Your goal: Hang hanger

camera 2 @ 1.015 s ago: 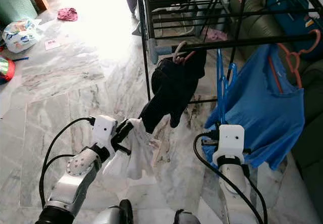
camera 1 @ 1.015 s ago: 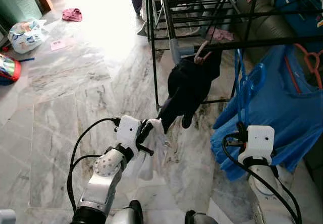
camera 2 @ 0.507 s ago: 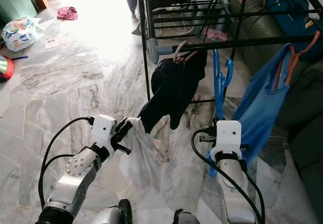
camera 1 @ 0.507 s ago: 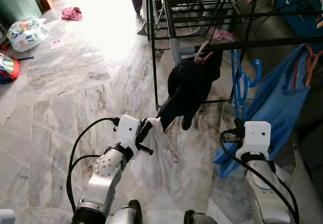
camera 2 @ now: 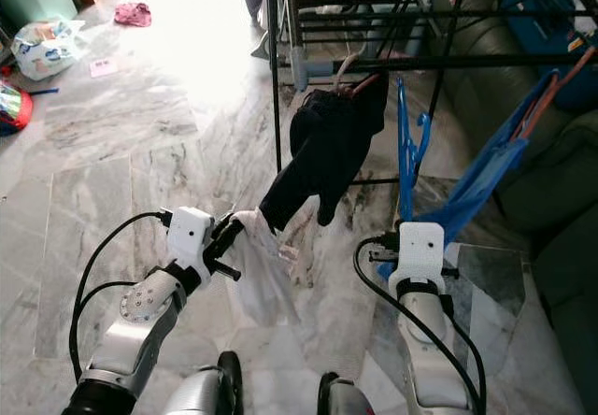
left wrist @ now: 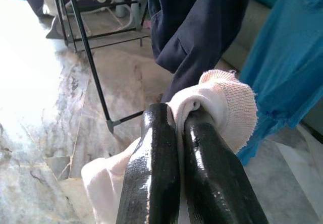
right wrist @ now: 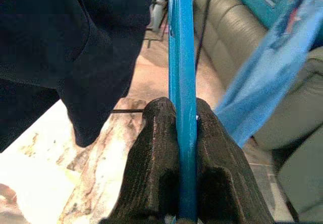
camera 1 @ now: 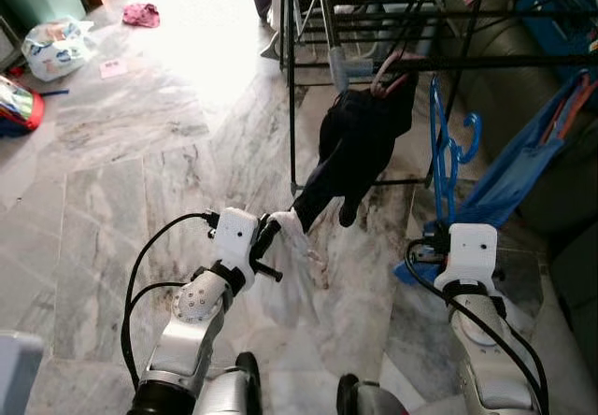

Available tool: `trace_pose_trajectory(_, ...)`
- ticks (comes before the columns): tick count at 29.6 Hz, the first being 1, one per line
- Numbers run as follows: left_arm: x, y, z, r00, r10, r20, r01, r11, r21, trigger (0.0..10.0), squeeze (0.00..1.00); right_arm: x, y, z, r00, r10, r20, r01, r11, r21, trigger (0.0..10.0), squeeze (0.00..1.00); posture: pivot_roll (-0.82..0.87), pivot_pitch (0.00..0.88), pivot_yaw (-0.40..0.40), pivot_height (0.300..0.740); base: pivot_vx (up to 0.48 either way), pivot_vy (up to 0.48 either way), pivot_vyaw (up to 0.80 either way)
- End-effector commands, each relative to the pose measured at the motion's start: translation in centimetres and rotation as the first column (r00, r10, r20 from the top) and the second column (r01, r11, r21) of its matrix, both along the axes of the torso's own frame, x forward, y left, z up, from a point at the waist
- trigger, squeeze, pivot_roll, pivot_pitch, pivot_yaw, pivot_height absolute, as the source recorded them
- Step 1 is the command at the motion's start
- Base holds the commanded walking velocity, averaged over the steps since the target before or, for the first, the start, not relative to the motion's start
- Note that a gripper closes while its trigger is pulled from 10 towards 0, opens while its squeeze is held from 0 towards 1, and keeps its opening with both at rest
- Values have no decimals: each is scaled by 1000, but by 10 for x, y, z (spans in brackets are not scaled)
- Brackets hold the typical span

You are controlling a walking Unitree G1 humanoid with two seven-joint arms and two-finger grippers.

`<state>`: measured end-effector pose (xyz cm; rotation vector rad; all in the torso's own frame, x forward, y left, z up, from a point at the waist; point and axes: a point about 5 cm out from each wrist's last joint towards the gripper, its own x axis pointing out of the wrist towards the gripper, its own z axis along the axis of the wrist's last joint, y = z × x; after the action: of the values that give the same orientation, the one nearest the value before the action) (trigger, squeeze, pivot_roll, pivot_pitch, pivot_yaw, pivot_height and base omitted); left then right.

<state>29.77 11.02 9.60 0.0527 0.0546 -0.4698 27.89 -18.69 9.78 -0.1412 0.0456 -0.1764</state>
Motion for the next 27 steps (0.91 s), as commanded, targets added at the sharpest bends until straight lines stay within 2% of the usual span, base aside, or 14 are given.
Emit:
trace_pose_trajectory(1, -1, -1, 2, 1000, -9, 7, 9, 1000, 0, 10000, 0, -2, -4, -4, 999, -33, -15, 33, 999, -3, 10000, 0, 45, 202, -11, 740, -304, 0, 0)
trace_pose_trajectory(13, 2, -3, 2, 1000, -18, 9, 18, 1000, 8, 10000, 0, -2, -11, -7, 997, -70, -31, 70, 998, -9, 10000, 0, 41, 186, -9, 740, -304, 0, 0)
trace_pose_trajectory(27, 1, -4, 0, 1000, -20, 4, 20, 1000, 16, 10000, 0, -1, -10, -10, 996, -73, -55, 73, 997, 0, 10000, 0, 44, 191, -11, 740, -307, 0, 0)
